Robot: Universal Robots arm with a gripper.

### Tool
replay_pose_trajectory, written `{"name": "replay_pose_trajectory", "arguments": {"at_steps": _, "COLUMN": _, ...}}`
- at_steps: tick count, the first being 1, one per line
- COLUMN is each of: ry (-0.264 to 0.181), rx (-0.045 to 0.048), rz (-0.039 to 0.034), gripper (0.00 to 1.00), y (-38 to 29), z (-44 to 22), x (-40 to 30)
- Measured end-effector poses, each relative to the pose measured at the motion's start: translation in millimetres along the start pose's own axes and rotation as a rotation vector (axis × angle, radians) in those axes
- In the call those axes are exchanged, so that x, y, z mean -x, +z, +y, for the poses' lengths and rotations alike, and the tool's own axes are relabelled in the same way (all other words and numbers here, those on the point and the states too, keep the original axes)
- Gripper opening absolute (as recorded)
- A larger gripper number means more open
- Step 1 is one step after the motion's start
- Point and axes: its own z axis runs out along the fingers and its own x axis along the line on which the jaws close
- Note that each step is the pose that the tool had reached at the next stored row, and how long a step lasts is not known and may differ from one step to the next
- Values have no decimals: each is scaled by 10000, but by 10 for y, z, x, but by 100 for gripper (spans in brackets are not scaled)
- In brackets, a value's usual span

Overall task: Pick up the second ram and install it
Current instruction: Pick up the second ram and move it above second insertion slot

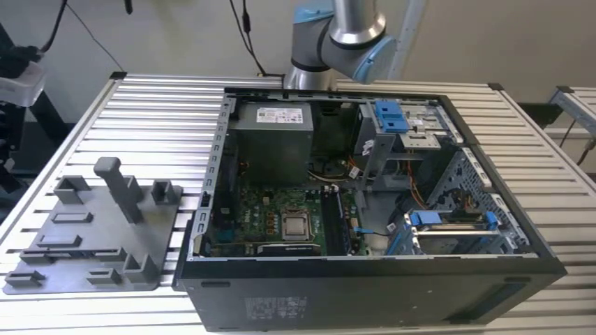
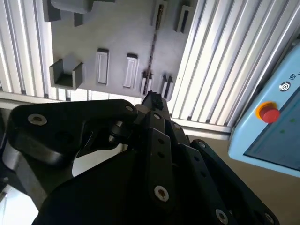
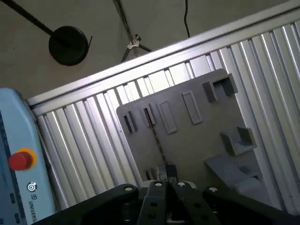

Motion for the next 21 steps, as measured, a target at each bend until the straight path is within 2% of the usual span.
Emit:
{"name": "replay_pose_trajectory", "arguments": {"at_steps": 7, "ry": -1143, "rx": -8, "rz": 33, "gripper": 11, "y": 0, "z": 0, "x": 0}}
{"name": "replay_pose_trajectory", "arguments": {"at_steps": 21, "ry": -2932, "rx": -17, "rz": 74, "gripper": 11, "y": 0, "z": 0, "x": 0}}
